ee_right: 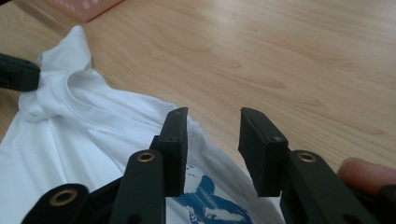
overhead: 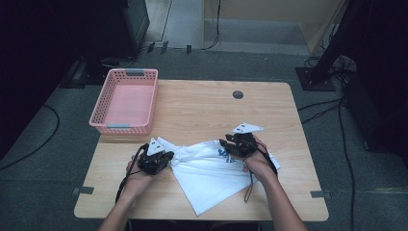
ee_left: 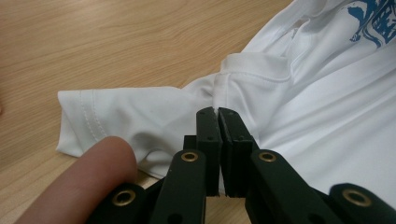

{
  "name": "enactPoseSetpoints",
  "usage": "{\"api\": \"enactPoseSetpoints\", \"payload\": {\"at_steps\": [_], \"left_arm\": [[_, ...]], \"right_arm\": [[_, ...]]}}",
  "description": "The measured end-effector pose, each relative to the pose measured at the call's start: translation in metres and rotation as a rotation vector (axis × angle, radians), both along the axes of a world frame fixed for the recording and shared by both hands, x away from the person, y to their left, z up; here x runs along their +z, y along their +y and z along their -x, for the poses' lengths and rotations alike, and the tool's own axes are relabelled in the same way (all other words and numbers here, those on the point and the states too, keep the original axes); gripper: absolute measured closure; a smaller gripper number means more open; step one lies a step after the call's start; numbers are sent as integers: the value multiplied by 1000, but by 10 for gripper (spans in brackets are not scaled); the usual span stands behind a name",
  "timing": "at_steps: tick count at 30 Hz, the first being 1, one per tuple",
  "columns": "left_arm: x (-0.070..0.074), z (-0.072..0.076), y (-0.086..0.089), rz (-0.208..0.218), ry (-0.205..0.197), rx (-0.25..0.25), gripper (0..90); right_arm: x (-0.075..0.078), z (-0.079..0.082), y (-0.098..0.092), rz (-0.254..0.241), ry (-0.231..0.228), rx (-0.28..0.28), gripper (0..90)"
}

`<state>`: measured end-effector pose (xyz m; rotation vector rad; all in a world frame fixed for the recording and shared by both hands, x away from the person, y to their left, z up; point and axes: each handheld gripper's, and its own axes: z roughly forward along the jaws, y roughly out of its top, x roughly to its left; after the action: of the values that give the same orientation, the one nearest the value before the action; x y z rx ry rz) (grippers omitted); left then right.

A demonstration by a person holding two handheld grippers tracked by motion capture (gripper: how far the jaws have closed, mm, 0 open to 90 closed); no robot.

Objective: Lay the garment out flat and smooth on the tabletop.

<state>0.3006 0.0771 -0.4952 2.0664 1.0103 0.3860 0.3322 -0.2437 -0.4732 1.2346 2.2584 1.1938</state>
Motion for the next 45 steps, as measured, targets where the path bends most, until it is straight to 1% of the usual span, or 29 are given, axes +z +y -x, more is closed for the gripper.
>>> {"api": "enactPoseSetpoints", "payload": {"at_steps": [2, 4, 5, 7, 8, 9, 10, 12, 14, 16, 17, 18, 19, 20, 22, 25, 27, 31, 33, 35, 37, 39, 40, 41, 42, 45], "left_arm": [[1, 0, 1, 2, -1, -2, 890], [0, -1, 2, 2, 1, -3, 890], [0, -1, 2, 1, 3, -5, 891], [0, -1, 1, 6, 6, -5, 891], [0, -1, 1, 9, 8, -8, 890], [1, -1, 1, 20, 12, -8, 890], [2, -1, 1, 31, 14, -7, 886], [3, -2, 1, 37, 21, -7, 850], [2, -2, -1, 46, 36, -9, 756], [1, -1, -7, 32, 36, -18, 637], [-1, 0, -10, 22, 38, -25, 595], [-2, 0, -14, -1, 36, -33, 563], [-3, 0, -18, -23, 31, -30, 519], [-4, 0, -22, -35, 30, -23, 489], [-5, -1, -28, -51, 27, 9, 432], [-5, -1, -37, -88, 2, 25, 402], [-6, 0, -43, -115, -11, 9, 400], [-9, 2, -51, -147, -18, -40, 408], [-9, 4, -54, -160, -36, -57, 481], [-8, 6, -55, -154, -62, -68, 629], [-5, 8, -54, -130, -75, -81, 725], [-2, 7, -52, -119, -80, -75, 798], [-1, 7, -51, -114, -85, -71, 827], [0, 6, -49, -98, -82, -62, 847], [2, 4, -47, -91, -83, -58, 860], [9, -3, -41, -76, -88, -31, 869]], "right_arm": [[-3, -1, 2, 0, 15, 23, 601], [-5, -2, 2, 11, 27, 33, 604], [-7, -2, 1, 21, 42, 35, 621], [-10, -2, 0, 50, 64, 26, 709], [-12, -1, -1, 63, 68, 22, 791], [-12, -1, -2, 66, 71, 11, 845], [-12, 1, -3, 64, 68, 5, 863], [-10, 4, -5, 50, 57, 0, 872], [-6, 7, -7, 32, 37, -7, 874], [0, 11, -9, 9, 16, -12, 873], [3, 12, -10, -2, 7, -16, 874], [6, 14, -11, -13, -1, -21, 873], [9, 15, -12, -19, -13, -27, 874], [13, 16, -13, -26, -22, -33, 873], [19, 18, -15, -46, -43, -37, 873], [28, 21, -17, -69, -67, -36, 873], [34, 24, -18, -78, -87, -37, 873], [44, 28, -21, -119, -112, -34, 872], [47, 30, -22, -127, -122, -36, 872], [48, 31, -23, -131, -125, -36, 870], [47, 31, -25, -130, -123, -44, 869], [46, 32, -27, -128, -123, -52, 867], [45, 32, -29, -129, -120, -60, 867], [44, 32, -31, -132, -116, -68, 867], [43, 31, -33, -131, -115, -76, 867], [39, 30, -38, -136, -108, -102, 867]]}}
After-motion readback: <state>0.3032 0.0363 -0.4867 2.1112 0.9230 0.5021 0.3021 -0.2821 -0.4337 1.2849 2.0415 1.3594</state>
